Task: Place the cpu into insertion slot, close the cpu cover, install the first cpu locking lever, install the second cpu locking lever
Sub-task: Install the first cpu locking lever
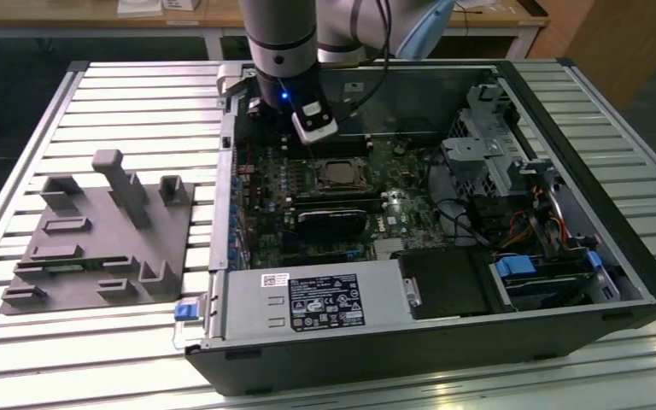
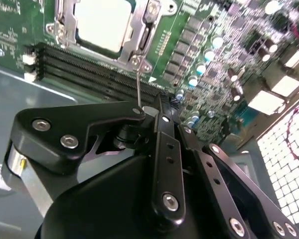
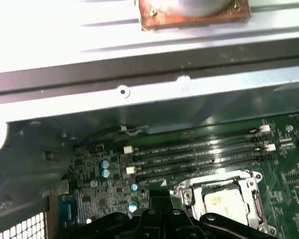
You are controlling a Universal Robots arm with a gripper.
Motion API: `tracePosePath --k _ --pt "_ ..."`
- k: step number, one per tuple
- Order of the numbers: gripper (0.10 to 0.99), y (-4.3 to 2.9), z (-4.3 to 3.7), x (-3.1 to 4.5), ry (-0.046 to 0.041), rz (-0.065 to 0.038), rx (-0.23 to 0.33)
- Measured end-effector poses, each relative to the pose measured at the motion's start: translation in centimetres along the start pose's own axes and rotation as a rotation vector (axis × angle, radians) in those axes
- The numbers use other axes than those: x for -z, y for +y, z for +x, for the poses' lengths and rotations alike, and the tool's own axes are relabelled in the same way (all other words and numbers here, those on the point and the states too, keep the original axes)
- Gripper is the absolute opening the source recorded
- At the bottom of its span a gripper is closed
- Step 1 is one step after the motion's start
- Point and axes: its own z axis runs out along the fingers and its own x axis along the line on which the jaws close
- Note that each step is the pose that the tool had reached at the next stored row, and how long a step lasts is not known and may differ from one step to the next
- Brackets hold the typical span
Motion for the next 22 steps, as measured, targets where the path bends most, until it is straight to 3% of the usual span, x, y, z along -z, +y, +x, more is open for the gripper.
tracePosePath --k 4,5,13,22 --pt "0.106 0.0 0.0 -0.01 0.0076 -0.035 -0.003" --pt "0.106 0.0 0.0 -0.01 0.0077 -0.037 -0.003" --pt "0.106 0.06 -0.34 -0.04 0.0078 -0.037 -0.003" --pt "0.106 0.32 -1.87 -0.17 0.0073 -0.033 -0.003"
